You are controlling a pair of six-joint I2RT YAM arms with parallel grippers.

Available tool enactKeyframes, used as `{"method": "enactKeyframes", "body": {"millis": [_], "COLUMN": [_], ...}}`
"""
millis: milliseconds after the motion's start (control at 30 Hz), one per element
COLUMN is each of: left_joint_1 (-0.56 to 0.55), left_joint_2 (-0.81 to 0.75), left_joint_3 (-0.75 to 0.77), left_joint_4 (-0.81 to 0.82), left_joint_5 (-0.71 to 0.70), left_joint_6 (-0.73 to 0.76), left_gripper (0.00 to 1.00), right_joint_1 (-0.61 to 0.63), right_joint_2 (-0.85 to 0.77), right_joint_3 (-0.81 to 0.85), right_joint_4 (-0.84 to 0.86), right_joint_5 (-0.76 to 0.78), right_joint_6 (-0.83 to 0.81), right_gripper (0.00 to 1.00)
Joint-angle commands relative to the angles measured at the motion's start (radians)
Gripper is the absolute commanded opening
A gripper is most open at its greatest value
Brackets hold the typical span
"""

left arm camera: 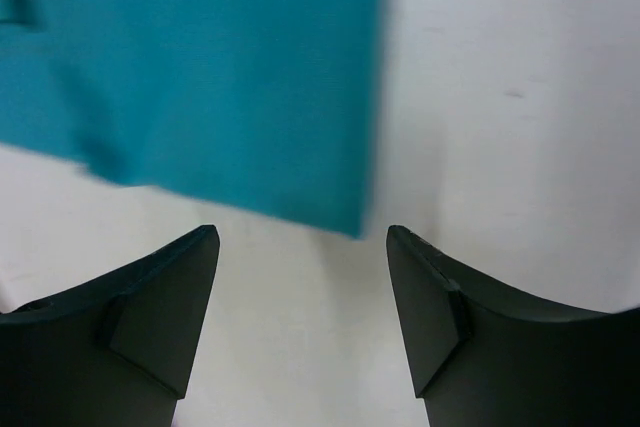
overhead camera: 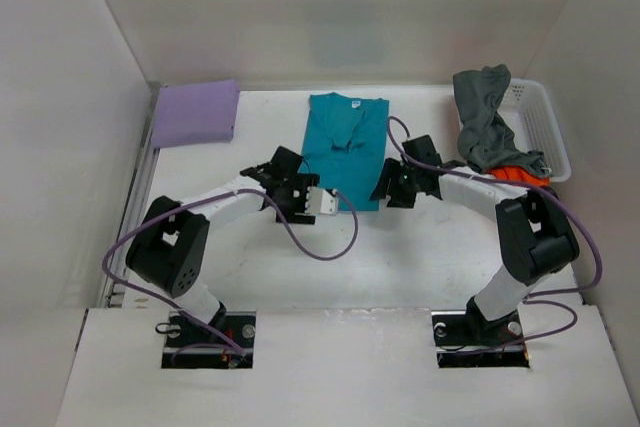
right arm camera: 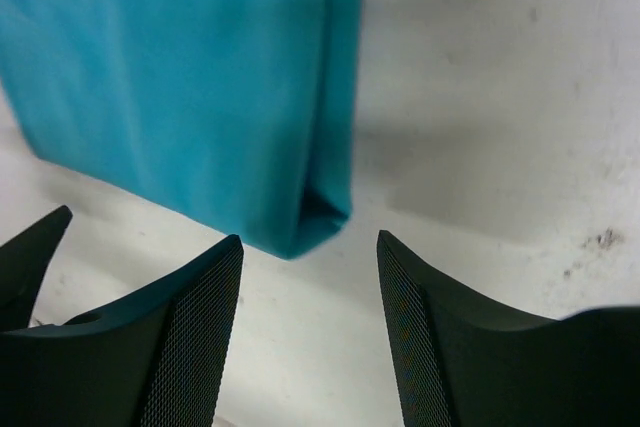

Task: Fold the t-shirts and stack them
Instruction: Fold the folded rectangular tshirt in 1/3 of the way

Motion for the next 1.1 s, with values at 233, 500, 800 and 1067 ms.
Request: {"method": "enactKeyframes", "body": {"millis": [233, 500, 800, 1067], "left_joint_1": [-0.014, -0.019, -0.043, -0.046], "left_joint_2": [0.114, 0.115, 0.154, 0.127], "left_joint_3": [-0.019, -0.06, -0.059, -0.069], "left_joint_4": [0.107, 0.093, 0.109, 0.093], "left_joint_5": [-0.037, -0.027, -0.019, -0.033], "left_joint_6": [-0.04, -0.03, -0.071, -0.119], "left_gripper": [0.64, 0.54, 0.29, 0.05], "right_joint_1": [0.029, 0.04, 0.055, 0.055], "right_joint_2": [-0.023, -0.023, 0.023, 0.014], "right_joint_3": [-0.131, -0.165, -0.188, -0.186], "right_joint_4": [0.126, 0.166, 0.168, 0.192], "right_joint_5": [0.071, 0.032, -0.003, -0.014], "right_joint_6": [0.118, 0.176, 0.199, 0.21], "right_gripper": [0.59, 0.56, 0.41, 0.01]}}
